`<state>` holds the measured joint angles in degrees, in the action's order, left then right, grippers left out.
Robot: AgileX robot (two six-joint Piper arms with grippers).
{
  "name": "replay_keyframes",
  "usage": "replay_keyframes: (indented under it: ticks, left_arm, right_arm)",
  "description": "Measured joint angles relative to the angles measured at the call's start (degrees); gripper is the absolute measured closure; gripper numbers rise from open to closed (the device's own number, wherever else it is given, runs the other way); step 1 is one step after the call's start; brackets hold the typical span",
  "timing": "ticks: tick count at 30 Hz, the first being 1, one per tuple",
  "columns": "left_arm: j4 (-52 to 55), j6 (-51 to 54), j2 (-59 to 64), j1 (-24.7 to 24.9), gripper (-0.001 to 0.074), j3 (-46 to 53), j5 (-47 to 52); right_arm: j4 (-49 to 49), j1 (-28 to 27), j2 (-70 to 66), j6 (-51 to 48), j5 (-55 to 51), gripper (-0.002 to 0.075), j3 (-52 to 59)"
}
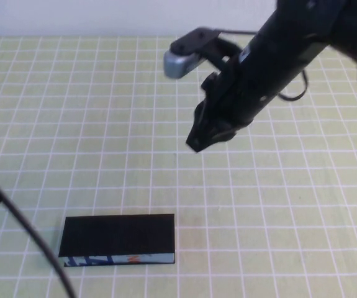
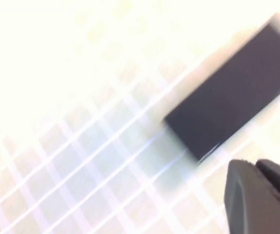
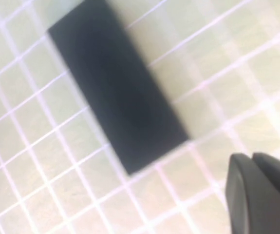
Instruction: Return glasses to glasses case
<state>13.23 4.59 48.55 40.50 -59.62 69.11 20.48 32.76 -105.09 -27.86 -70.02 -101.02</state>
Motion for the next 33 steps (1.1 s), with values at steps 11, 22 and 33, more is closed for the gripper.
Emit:
replay_keyframes:
  ticks: [11,22,33]
  left_arm:
    - [-8.2,-6.7,-19.9,0.0,0.0738,6.0,-4.3]
    - [-10.9,-10.2,-22.3,0.0,0.0738,21.7,-15.1]
    - [-11.2,-10.3,-22.3,0.0,0.0738,25.2,-27.6]
  right_arm:
    - [-4.8,-4.3,22.7,3.1,-0.4,0.0743,5.5]
    - [-5.4,-4.3,53.7,0.5,14.1,0.0743,38.0]
    - [-3.2,-4.3,82.8,4.1,32.6,0.0743,72.7]
